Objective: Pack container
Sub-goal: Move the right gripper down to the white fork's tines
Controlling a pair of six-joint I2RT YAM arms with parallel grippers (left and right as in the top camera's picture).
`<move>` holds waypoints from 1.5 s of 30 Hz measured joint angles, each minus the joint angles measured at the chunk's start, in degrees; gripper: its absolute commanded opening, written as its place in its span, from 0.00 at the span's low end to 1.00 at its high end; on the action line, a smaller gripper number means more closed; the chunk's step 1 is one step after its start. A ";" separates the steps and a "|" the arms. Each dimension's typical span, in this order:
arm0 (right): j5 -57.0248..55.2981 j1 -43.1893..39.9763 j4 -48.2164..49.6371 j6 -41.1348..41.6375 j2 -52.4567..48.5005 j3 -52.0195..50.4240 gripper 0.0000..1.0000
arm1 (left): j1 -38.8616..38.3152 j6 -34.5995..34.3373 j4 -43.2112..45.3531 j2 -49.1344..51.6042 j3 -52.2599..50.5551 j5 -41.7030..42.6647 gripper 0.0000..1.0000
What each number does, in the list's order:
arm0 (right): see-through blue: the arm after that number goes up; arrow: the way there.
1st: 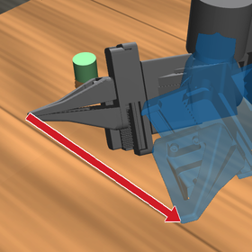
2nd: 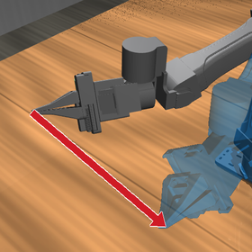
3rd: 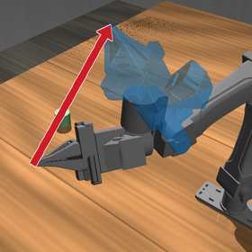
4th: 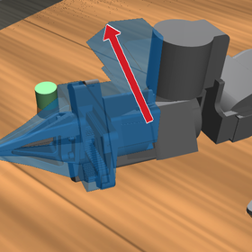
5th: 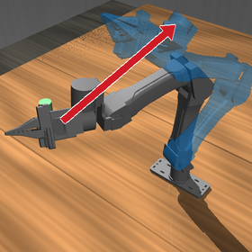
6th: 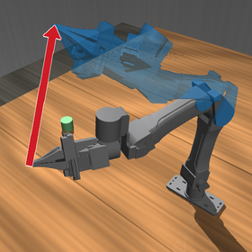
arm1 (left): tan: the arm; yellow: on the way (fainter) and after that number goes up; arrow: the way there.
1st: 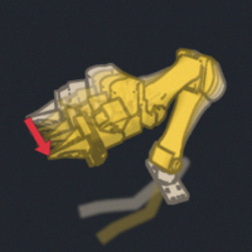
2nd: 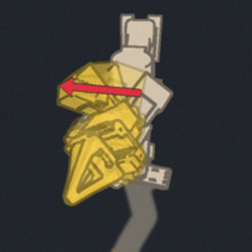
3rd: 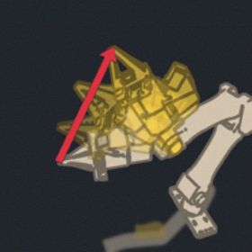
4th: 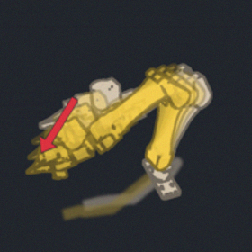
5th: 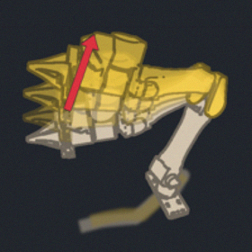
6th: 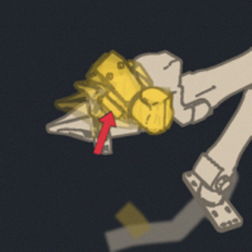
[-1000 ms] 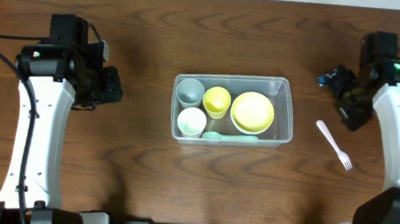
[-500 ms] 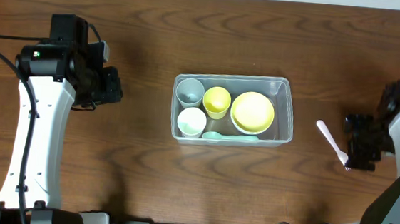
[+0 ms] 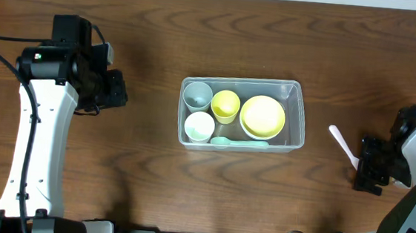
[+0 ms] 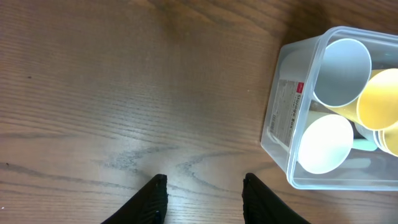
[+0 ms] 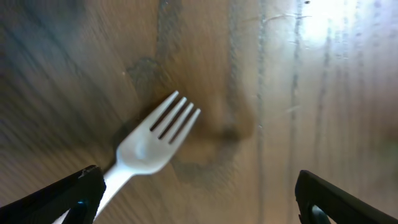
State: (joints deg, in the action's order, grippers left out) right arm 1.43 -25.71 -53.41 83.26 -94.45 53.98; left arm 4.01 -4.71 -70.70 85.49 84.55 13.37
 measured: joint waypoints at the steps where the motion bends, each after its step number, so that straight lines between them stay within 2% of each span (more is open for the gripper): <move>1: -0.07 0.00 0.79 0.39 0.00 -0.37 0.99 | 0.00 0.00 -0.02 0.00 0.00 0.00 0.40; 9: -1.33 0.00 6.36 2.29 0.00 -2.67 0.99 | 0.00 0.00 -0.57 0.00 0.00 0.00 0.40; 22: -2.56 0.00 7.02 4.70 0.00 -3.17 0.98 | 0.00 0.00 -0.68 0.00 0.00 0.00 0.40; 26: -3.45 0.00 7.13 4.76 0.00 -3.74 0.93 | 0.00 0.00 -0.68 0.00 0.00 0.00 0.40; 35: -4.90 0.00 8.52 4.90 0.00 -4.57 0.97 | 0.00 0.02 -0.87 0.00 0.00 0.00 0.40; 45: -4.94 0.00 8.92 4.90 0.00 -5.29 0.94 | 0.00 0.00 -0.90 0.00 0.00 0.00 0.41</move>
State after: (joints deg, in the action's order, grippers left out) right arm -3.51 -25.71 -44.49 88.16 -94.45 48.69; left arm 4.01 -4.71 -71.59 85.49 84.55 13.37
